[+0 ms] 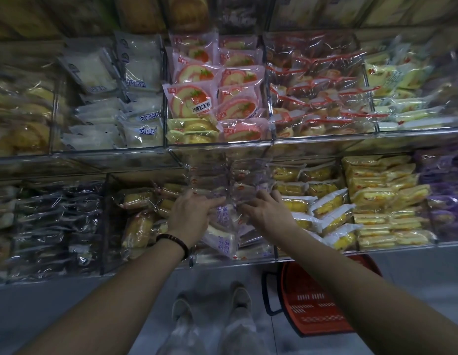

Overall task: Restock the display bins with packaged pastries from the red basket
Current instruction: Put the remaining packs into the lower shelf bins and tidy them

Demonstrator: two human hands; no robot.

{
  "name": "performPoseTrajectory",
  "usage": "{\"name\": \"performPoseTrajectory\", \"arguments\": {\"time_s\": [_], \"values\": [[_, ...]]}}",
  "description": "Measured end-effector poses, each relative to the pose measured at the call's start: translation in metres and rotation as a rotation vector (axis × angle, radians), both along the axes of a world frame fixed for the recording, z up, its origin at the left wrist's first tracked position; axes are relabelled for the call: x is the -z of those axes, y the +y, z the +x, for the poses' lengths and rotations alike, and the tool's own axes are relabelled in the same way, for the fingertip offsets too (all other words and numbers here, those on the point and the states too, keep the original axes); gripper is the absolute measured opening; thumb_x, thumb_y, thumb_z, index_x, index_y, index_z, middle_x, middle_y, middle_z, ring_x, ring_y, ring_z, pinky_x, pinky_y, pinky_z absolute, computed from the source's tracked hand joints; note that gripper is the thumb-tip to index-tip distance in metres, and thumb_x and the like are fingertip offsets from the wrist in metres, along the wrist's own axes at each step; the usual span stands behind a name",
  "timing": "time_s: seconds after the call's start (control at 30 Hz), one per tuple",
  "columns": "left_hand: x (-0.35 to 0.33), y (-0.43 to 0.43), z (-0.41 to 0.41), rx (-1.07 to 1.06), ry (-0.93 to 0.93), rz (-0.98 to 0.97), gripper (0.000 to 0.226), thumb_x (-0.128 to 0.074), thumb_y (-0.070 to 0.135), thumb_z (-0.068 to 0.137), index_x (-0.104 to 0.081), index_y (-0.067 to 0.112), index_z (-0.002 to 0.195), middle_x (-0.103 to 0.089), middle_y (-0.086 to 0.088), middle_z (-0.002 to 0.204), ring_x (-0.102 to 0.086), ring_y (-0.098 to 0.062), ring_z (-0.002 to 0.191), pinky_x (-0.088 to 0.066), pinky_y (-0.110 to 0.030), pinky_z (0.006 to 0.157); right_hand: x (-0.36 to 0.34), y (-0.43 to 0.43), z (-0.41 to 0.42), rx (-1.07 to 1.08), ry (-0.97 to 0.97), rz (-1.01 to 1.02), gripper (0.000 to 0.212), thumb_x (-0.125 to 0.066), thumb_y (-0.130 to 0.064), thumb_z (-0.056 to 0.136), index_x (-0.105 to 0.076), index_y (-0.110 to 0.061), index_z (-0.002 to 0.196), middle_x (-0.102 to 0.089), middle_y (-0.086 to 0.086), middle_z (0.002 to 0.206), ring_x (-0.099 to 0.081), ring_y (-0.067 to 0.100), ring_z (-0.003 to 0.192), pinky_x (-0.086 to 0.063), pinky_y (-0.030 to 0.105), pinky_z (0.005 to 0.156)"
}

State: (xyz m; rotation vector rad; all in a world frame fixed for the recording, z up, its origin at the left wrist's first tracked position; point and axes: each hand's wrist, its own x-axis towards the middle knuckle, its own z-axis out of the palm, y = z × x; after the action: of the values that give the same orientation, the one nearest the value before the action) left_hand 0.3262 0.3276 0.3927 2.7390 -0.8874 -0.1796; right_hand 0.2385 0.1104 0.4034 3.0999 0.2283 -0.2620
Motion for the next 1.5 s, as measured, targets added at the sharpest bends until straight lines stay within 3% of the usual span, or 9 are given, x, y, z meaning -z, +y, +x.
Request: {"name": "performPoseTrajectory", "arguments": {"time_s": [0.07,0.17,0.37,0.5,0.73,1.0,1.27,1.4,1.5], "values": [[0.001,0.0,0.0,-0.015,0.002,-0.007,0.046,-0.076,0.02,0.093,-0.069,0.048,0.128,-0.073,0.012,0.09,-0.043,-0.017,0.082,-0.037,-0.032,0.073,-0.001,-0.001,0.0,0.035,-0.042,-0.013,0.038,-0.079,-0.034,0.085,-0.07,-0.034,0.122,-0.074,-0.006,0.109,-0.054,0.028,0.111,-0.04,0.047,0.09],[0.003,0.005,0.001,-0.017,-0.011,-0.012,0.049,-0.078,0.013,0.091,-0.071,0.048,0.126,-0.068,0.009,0.086,-0.041,-0.015,0.078,-0.031,-0.029,0.071,-0.006,-0.004,0.004,0.123,-0.07,-0.029,0.031,-0.074,-0.035,0.091,-0.067,-0.033,0.121,-0.073,-0.003,0.113,-0.055,0.03,0.113,-0.046,0.046,0.09],[0.005,0.012,0.005,0.021,-0.041,-0.028,0.055,-0.086,0.01,0.082,-0.074,0.046,0.122,-0.049,0.013,0.078,-0.038,-0.013,0.072,-0.028,-0.027,0.066,-0.019,0.005,0.015,0.349,-0.02,-0.03,0.046,-0.073,-0.019,0.09,-0.062,-0.031,0.133,-0.069,0.007,0.117,-0.05,0.036,0.124,-0.056,0.046,0.083],[0.003,0.011,0.004,0.037,-0.037,-0.028,0.051,-0.084,0.015,0.085,-0.073,0.047,0.123,-0.065,0.007,0.089,-0.041,-0.012,0.075,-0.031,-0.025,0.067,-0.021,0.011,0.026,0.35,-0.013,-0.041,0.045,-0.074,-0.019,0.09,-0.064,-0.031,0.132,-0.066,0.01,0.123,-0.047,0.039,0.131,-0.055,0.046,0.087],[0.003,0.012,0.002,0.074,-0.095,-0.07,0.052,-0.092,0.011,0.072,-0.079,0.042,0.113,-0.059,0.007,0.073,-0.04,-0.013,0.067,-0.029,-0.025,0.059,-0.006,0.026,0.027,0.229,-0.052,-0.036,0.035,-0.068,-0.009,0.089,-0.068,-0.017,0.123,-0.066,0.011,0.111,-0.055,0.036,0.113,-0.053,0.044,0.08],[0.009,0.0,0.01,0.098,-0.23,-0.113,0.044,-0.091,0.013,0.075,-0.081,0.036,0.112,-0.078,0.006,0.097,-0.055,-0.019,0.07,-0.032,-0.024,0.063,0.015,0.002,0.025,0.24,-0.169,0.024,0.044,-0.084,-0.019,0.079,-0.066,-0.022,0.119,-0.064,0.008,0.102,-0.056,0.033,0.102,-0.054,0.04,0.068],[0.018,0.007,0.006,0.035,-0.103,-0.181,0.046,-0.089,0.01,0.079,-0.077,0.028,0.12,-0.075,0.002,0.105,-0.065,-0.022,0.083,-0.054,-0.031,0.07,0.007,0.002,0.004,0.265,-0.172,0.269,0.068,-0.083,-0.029,0.084,-0.05,-0.017,0.142,-0.05,0.012,0.138,-0.052,0.031,0.126,-0.061,0.038,0.086],[0.001,0.017,0.001,-0.065,-0.024,-0.283,0.04,-0.08,0.014,0.087,-0.073,0.024,0.125,-0.061,0.005,0.107,-0.059,-0.011,0.084,-0.042,-0.014,0.065,-0.001,0.018,-0.038,0.393,-0.391,0.46,0.041,-0.068,-0.034,0.092,-0.059,-0.016,0.128,-0.055,0.006,0.127,-0.054,0.023,0.114,-0.053,0.037,0.089],[-0.006,0.029,-0.019,-0.284,0.02,-0.404,0.028,-0.073,0.016,0.091,-0.069,0.023,0.118,-0.056,0.007,0.108,-0.058,-0.012,0.089,-0.043,-0.019,0.071,0.001,0.042,-0.067,0.558,-0.156,0.717,0.044,-0.062,-0.058,0.094,-0.055,-0.028,0.125,-0.053,-0.006,0.12,-0.058,0.013,0.102,-0.055,0.037,0.079]]}}
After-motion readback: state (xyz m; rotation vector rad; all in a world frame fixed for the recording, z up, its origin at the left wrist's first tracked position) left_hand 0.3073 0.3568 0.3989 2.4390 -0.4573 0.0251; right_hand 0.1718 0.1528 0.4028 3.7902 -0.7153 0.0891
